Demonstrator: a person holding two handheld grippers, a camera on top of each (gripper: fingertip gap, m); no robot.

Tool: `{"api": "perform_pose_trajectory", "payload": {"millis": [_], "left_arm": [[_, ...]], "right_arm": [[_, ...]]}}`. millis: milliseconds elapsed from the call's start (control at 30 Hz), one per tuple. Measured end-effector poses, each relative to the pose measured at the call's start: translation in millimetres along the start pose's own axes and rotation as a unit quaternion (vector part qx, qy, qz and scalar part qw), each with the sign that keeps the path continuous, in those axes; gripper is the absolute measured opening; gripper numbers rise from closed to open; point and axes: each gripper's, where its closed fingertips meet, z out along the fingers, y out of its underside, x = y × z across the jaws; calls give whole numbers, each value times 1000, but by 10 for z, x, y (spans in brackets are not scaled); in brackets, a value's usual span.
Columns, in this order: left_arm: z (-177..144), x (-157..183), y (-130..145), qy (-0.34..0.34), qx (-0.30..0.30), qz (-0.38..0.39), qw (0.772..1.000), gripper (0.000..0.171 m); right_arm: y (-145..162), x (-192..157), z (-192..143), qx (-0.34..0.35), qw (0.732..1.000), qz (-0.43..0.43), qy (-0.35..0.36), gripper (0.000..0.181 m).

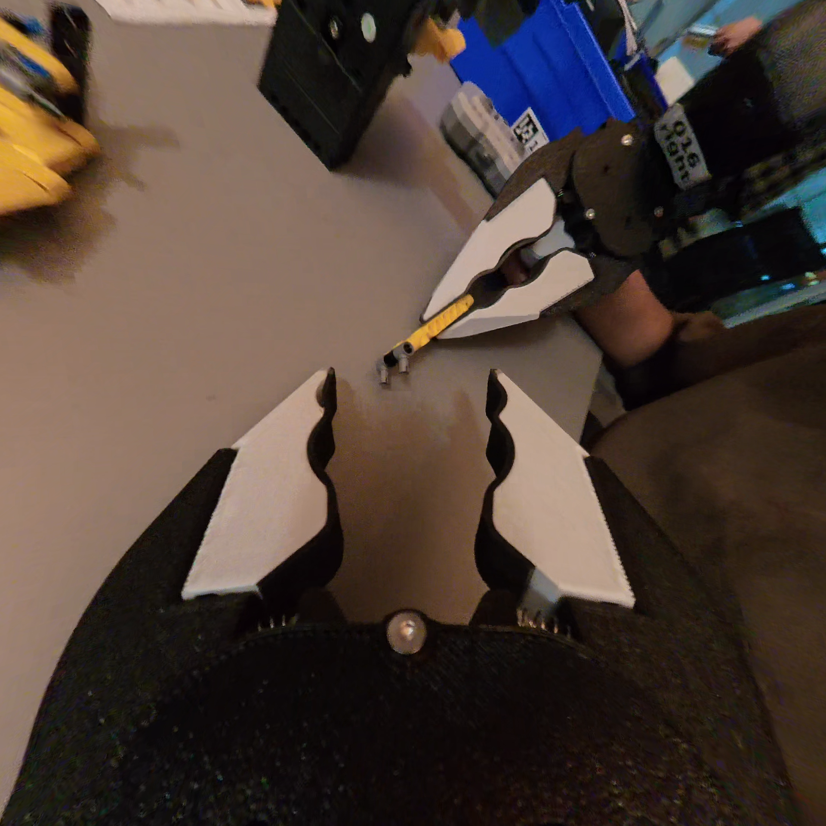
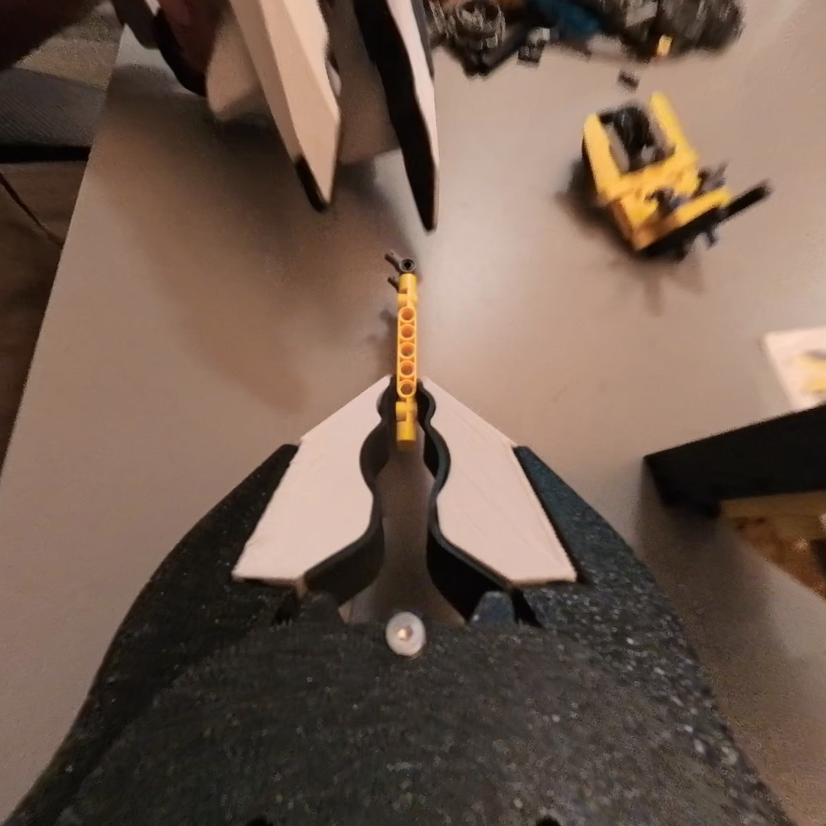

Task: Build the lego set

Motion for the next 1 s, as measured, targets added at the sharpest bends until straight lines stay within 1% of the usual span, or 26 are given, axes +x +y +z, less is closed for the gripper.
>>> {"api": "perform_pose_trajectory", "payload": {"millis": [100, 167, 233, 300, 367, 433, 500, 567, 600, 667, 733, 767, 833, 933, 1000], "left_arm": [[-59, -49, -124, -24, 11, 48, 998, 65], [-20, -55, -179, -30, 5, 86, 996, 64], [74, -28, -265, -21, 7, 109, 994, 61], [178, 52, -325, 12, -4, 118, 993, 60], [255, 94, -362, 30, -25, 154, 987, 59], [323, 42, -397, 23, -47, 209, 976, 59], [392, 22, -384, 37, -74, 251, 964, 54], [468, -66, -404, 42, -86, 261, 961, 50], [501, -110, -441, 42, -78, 252, 964, 50], [524, -124, -473, 63, -51, 222, 972, 47], [464, -106, -473, 79, -37, 198, 976, 46], [407, -78, -513, 88, -16, 198, 976, 46], [298, -90, -608, 83, 21, 199, 976, 46], [245, -155, -677, 59, 37, 212, 975, 46], [276, -163, -660, 58, 37, 214, 974, 46]], "right_arm": [[31, 9, -29, 4, 991, 119, -61, 7], [-37, -1, -87, 36, 973, 198, -115, 7], [-124, 43, -151, 75, 956, 244, -142, 7], [-142, 82, -181, 89, 953, 253, -144, 7], [-121, 92, -173, 82, 957, 243, -134, 10], [-84, 68, -142, 63, 964, 228, -123, 10], [-24, 56, -95, 40, 969, 217, -107, 10], [-10, 63, -80, 33, 970, 218, -97, 10], [-5, 84, -83, 34, 970, 222, -93, 10], [12, 136, -99, 37, 968, 232, -85, 10], [25, 188, -113, 41, 965, 246, -81, 10], [26, 201, -115, 43, 963, 253, -83, 10], [24, 204, -112, 47, 959, 263, -90, 10], [20, 208, -109, 47, 958, 266, -91, 9], [19, 202, -104, 46, 960, 262, -89, 10]]}}
